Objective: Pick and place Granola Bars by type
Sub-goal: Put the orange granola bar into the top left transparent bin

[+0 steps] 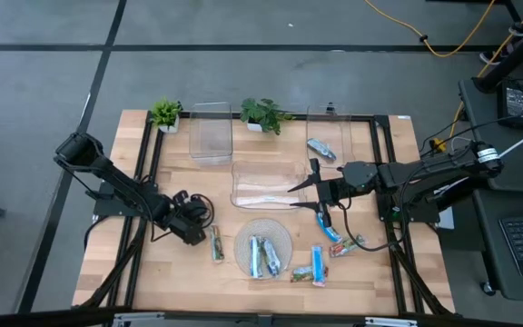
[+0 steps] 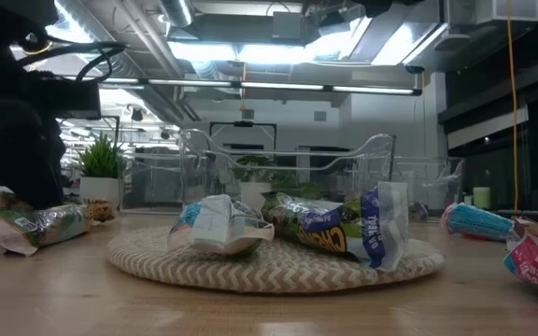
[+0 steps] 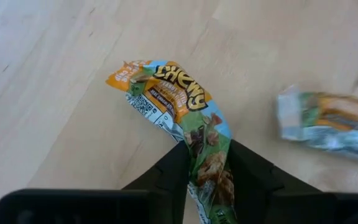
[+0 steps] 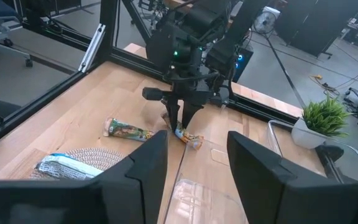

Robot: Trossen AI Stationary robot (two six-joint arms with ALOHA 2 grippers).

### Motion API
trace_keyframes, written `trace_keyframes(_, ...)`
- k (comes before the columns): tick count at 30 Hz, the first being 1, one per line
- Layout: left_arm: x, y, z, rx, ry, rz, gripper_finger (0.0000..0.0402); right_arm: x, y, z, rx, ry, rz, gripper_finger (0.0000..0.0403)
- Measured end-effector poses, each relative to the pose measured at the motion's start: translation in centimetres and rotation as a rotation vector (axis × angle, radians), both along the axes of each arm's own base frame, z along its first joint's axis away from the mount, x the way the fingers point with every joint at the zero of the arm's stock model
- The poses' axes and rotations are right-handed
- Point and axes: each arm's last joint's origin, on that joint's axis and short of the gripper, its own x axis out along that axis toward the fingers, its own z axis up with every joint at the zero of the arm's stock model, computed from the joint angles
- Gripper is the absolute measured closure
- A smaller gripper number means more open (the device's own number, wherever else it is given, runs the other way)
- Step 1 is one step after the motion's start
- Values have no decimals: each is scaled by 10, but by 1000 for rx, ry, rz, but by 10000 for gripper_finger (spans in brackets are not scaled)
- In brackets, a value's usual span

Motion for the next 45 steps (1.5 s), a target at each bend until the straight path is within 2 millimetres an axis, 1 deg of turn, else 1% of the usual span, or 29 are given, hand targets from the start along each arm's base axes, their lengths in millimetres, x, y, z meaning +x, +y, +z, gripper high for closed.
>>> trace_keyframes(5, 11, -8, 14, -29, -23, -71, 314, 0, 0, 0, 0, 1, 0, 234)
trace_keyframes(11, 28, -18, 40, -17, -80, -187, 314, 0, 0, 0, 0, 1, 0, 234)
trace_keyframes(16, 41, -25, 70, 33, -116, -270, 314, 0, 0, 0, 0, 0, -1, 234)
trace_keyframes(20, 51, -29, 101, 106, -150, -315, 314, 0, 0, 0, 0, 0, -1, 234)
trace_keyframes(24, 58, -31, 130, 184, -199, -337, 314, 0, 0, 0, 0, 0, -1, 234)
trace_keyframes(26, 60, -32, 139, 221, -224, -343, 314, 0, 0, 0, 0, 0, -1, 234)
trace_keyframes(29, 61, -32, 144, 257, -233, -353, 314, 0, 0, 0, 1, 1, -1, 234)
trace_keyframes(39, 61, -30, 144, 310, -236, -322, 314, 0, 0, 0, 1, 1, -1, 234)
trace_keyframes(42, 62, -26, 146, 331, -238, -306, 314, 0, 0, 0, 1, 0, -1, 234)
trace_keyframes(45, 61, -18, 151, 322, -255, -278, 314, 0, 0, 0, 1, 0, -1, 234)
